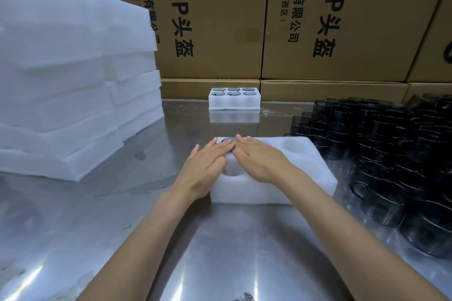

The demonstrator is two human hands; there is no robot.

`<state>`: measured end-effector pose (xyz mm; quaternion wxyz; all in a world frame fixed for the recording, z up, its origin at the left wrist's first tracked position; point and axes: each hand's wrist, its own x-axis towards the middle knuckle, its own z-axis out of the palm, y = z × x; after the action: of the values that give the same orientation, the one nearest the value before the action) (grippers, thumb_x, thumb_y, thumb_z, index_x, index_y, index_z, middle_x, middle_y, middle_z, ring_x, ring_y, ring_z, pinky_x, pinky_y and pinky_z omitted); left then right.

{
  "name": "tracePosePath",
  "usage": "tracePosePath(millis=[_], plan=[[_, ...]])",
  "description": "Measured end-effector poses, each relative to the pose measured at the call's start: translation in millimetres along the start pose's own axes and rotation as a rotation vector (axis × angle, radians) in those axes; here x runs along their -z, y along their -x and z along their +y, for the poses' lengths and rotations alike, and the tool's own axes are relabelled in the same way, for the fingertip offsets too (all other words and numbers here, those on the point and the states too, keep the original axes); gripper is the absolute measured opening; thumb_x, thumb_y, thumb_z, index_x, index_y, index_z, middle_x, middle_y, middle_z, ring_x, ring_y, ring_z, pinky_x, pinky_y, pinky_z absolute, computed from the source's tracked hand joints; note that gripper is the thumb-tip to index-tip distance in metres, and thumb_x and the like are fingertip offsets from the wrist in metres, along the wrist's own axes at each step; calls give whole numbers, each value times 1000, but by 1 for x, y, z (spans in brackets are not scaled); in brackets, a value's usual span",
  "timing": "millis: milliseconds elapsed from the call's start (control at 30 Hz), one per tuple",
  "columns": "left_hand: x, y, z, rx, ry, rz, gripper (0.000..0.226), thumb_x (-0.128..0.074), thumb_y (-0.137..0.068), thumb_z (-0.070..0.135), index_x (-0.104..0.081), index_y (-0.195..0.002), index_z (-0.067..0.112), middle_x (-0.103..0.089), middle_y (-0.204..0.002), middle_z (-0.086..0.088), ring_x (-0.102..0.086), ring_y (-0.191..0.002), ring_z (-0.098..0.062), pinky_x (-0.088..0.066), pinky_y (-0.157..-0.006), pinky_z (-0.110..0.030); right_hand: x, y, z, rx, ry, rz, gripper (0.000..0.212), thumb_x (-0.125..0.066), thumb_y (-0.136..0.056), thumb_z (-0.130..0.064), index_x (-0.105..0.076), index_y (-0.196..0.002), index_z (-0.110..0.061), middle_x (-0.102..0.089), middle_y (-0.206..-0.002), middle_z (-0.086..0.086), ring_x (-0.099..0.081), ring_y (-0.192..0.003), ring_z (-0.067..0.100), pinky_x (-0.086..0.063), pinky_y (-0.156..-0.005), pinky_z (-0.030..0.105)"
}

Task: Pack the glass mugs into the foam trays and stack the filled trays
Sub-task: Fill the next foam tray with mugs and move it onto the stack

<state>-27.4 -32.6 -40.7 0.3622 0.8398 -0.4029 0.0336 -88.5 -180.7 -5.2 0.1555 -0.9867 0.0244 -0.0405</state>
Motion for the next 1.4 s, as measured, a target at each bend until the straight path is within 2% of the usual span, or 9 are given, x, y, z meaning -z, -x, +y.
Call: tracePosePath(millis=[233,433,600,700,833,1033,1200,1300,1400], plan=[[-8,3,2,18,112,62,59,-31,-81,47,-42,-137,36,-26,-143,28,-14,-141,2,-3,-114,-34,7,-2,6,-17,-221,78,46,-24,-102,-32,-34,-146,-23,-26,-155,-7,-19,-143,11,-20,-111,30],[2,5,10,-197,38,238,49,-42,-72,48,-69,-104,23,-56,-118,24,-49,-118,-4,-32,-105,-35,57,12,73,-450,-251,606,39,-40,-92,-17,-57,-126,-26,-60,-125,3,-55,-110,27,-44,-80,33],[2,3,12,-166,37,198,49,-40,-73,51,-70,-98,22,-64,-109,15,-53,-110,-11,-37,-98,-31,52,15,116,-667,-166,257,32,-46,-91,-12,-63,-119,-10,-65,-112,11,-59,-97,31,-48,-77,36],[1,3,12,-149,35,194,50,-38,-74,53,-69,-100,23,-64,-109,14,-51,-111,-10,-37,-99,-31,45,12,127,-638,-174,202,27,-49,-91,-20,-66,-84,-1,-58,-72,8,-48,-66,25,-39,-60,32],[1,4,12,-122,36,174,49,-38,-75,55,-68,-101,26,-62,-109,16,-50,-114,-11,-36,-100,-32,47,13,129,-628,-115,209,42,-49,-95,-36,-51,-61,-11,-47,-56,3,-42,-56,22,-33,-54,28],[2,4,11,-117,55,174,47,-39,-76,56,-68,-99,27,-63,-108,18,-51,-113,-9,-37,-100,-33,70,22,117,-694,-76,340,42,-46,-97,-43,-68,-94,-8,-64,-78,12,-56,-66,27,-39,-55,30],[1,3,13,-107,89,185,47,-39,-75,57,-69,-96,27,-65,-106,18,-53,-110,-6,-38,-98,-32,103,31,87,-381,-212,696,48,-44,-95,-50,-68,-87,-8,-60,-68,9,-54,-64,25,-40,-58,31],[1,3,13,-114,90,177,49,-38,-76,57,-69,-97,25,-65,-106,18,-54,-109,-5,-39,-98,-33,99,29,58,-215,-350,605,55,-51,-87,-59,-66,-77,-7,-65,-68,8,-60,-65,23,-42,-57,31],[1,5,13,-111,108,175,47,-40,-76,56,-69,-98,25,-65,-107,18,-54,-110,-4,-40,-98,-35,79,19,41,-157,-232,466,46,-59,-83,-55,-64,-67,-12,-62,-62,2,-56,-61,17,-40,-53,29]])
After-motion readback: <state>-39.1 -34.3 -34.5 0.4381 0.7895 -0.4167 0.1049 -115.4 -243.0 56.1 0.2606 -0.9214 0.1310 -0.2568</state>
